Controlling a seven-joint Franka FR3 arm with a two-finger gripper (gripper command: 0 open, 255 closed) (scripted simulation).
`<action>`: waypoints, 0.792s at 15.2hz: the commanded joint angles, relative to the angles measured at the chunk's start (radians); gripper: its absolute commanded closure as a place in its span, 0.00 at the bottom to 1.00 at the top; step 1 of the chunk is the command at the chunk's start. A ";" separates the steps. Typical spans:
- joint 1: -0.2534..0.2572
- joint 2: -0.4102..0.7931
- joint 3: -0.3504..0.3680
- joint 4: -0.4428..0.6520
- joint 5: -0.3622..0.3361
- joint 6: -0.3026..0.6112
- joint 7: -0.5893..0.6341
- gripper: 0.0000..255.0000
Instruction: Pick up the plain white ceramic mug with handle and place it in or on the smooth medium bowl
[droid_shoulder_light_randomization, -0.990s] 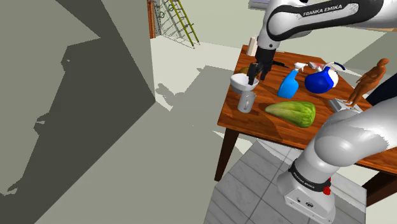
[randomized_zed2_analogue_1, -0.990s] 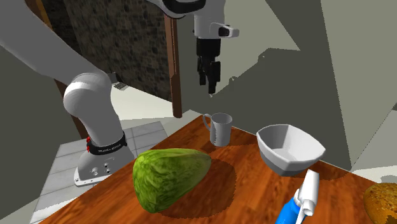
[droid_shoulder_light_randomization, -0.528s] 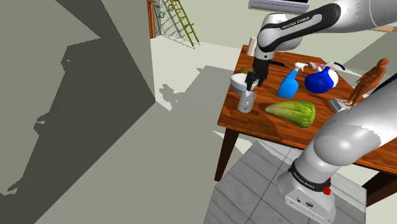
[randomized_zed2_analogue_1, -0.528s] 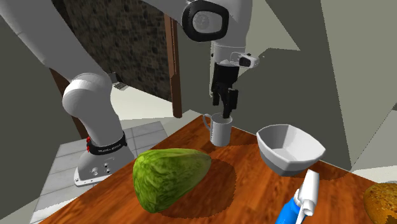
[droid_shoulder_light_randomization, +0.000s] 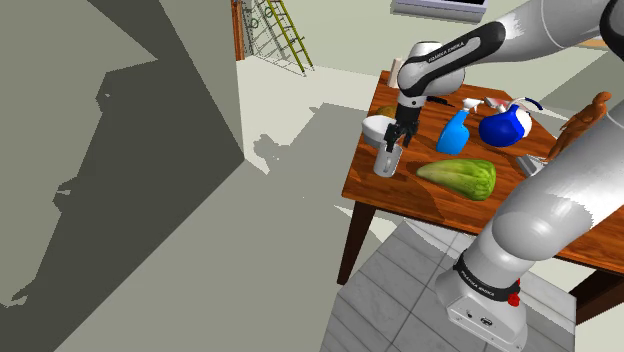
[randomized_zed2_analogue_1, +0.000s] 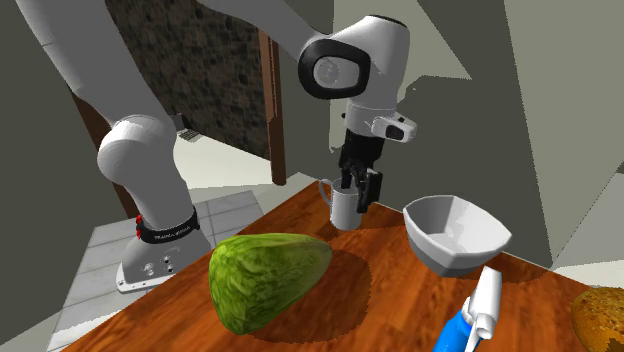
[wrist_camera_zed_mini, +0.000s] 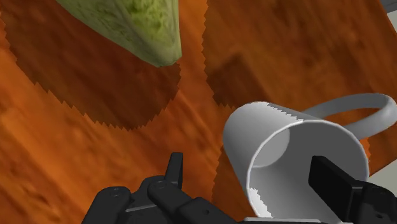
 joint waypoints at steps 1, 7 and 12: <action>0.000 0.016 -0.004 -0.016 0.004 0.032 -0.006 0.00; 0.000 0.028 -0.006 -0.028 0.009 0.055 -0.010 0.00; 0.000 0.028 -0.006 -0.028 0.009 0.055 -0.010 1.00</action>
